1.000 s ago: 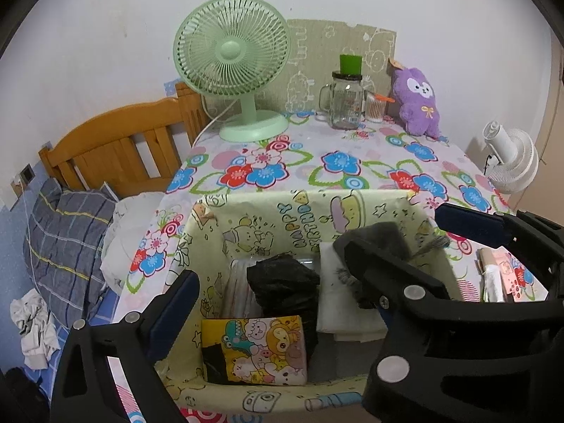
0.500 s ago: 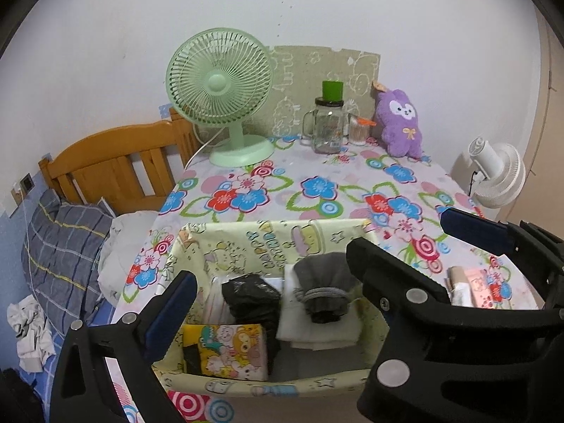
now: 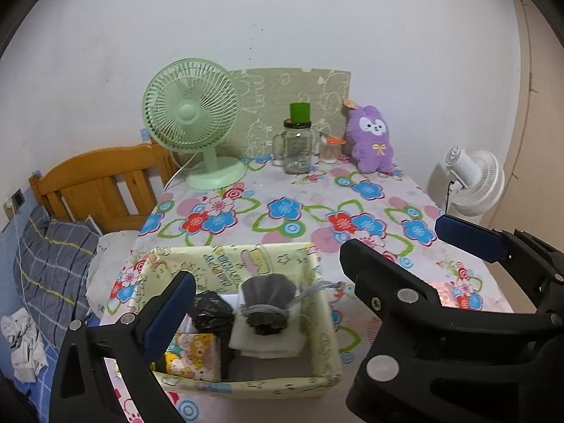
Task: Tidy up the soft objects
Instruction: 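Withdraw both tools from the box toward the white rolled cloth and pink packet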
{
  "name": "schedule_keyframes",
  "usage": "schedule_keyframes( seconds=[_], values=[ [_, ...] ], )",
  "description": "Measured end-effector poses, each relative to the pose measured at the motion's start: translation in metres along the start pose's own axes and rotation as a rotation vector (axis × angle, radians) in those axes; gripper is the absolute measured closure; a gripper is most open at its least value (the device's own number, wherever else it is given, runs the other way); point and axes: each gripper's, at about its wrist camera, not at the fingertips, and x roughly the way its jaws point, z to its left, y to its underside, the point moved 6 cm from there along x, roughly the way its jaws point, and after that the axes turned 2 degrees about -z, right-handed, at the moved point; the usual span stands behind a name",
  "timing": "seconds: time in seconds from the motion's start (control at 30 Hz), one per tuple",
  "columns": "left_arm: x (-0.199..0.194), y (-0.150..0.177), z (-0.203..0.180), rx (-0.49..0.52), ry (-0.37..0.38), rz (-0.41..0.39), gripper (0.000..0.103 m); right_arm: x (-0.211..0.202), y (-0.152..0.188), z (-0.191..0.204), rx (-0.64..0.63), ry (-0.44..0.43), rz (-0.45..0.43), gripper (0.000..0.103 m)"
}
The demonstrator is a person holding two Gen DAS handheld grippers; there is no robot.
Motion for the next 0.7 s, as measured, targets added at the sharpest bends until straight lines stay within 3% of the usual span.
schedule_keyframes(
  seconds=[0.7],
  values=[
    [-0.013, -0.007, -0.061, 0.020, 0.072, -0.028, 0.000, -0.046, 0.002, -0.060, 0.055, 0.113, -0.062, 0.013]
  ],
)
